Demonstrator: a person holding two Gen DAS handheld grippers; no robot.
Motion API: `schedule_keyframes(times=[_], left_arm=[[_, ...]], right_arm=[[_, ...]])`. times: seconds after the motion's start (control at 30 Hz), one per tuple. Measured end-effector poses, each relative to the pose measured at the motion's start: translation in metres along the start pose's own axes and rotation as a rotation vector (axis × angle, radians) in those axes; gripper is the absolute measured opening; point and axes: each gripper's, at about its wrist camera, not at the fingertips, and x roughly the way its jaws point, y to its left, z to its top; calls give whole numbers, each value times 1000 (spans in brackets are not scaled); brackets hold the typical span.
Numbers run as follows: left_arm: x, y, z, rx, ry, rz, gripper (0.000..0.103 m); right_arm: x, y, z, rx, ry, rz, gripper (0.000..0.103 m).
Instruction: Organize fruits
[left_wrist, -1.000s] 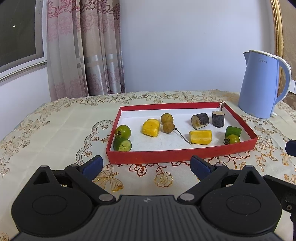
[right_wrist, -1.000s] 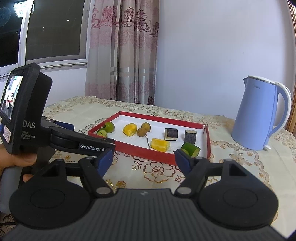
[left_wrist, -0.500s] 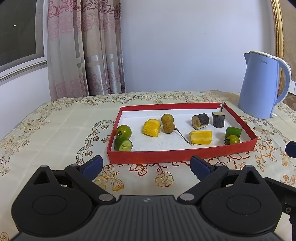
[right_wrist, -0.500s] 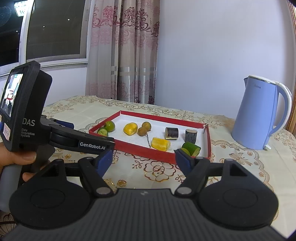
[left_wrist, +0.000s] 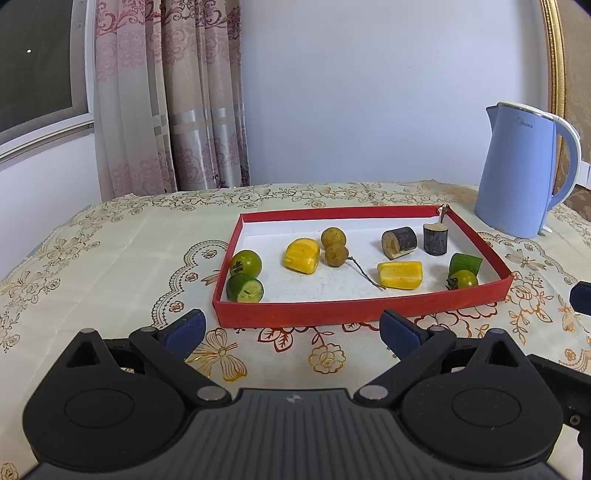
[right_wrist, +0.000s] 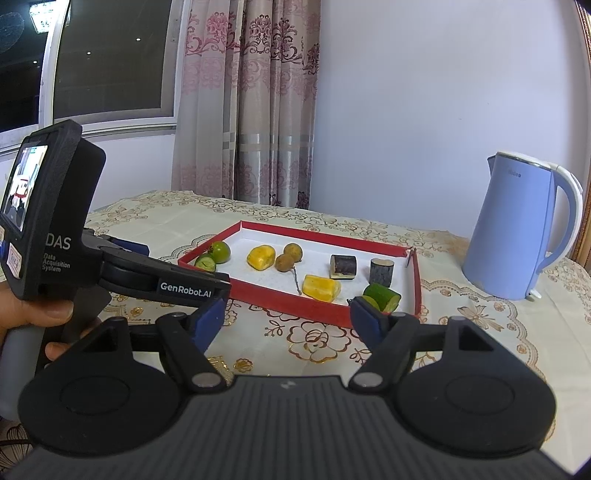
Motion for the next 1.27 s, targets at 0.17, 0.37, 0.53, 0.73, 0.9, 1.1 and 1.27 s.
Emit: schedule_keyframes(times=[0.17, 0.37, 0.53, 0.73, 0.9, 1.1, 1.27], left_arm=[[0, 0, 0, -1, 3, -1, 101], [0, 1, 0, 0, 3, 0, 101], [0, 0, 0, 0, 4, -1, 101], [1, -1, 0, 1, 4, 0, 101], [0, -1, 0, 1, 5, -1, 101], [-1, -5, -2, 24, -10, 19, 101], [0, -3, -1, 14, 1, -2, 101]], right_arm=[[0, 0, 0, 0, 0, 1, 75], [0, 0, 0, 0, 1, 1, 75], [-1, -1, 0, -1, 0, 4, 75], [-1, -1, -1, -1, 1, 1, 76], [-2, -2, -2, 0, 2, 2, 76], [-1, -2, -2, -3, 3, 0, 78], [3, -4, -7, -1, 13, -15, 82]])
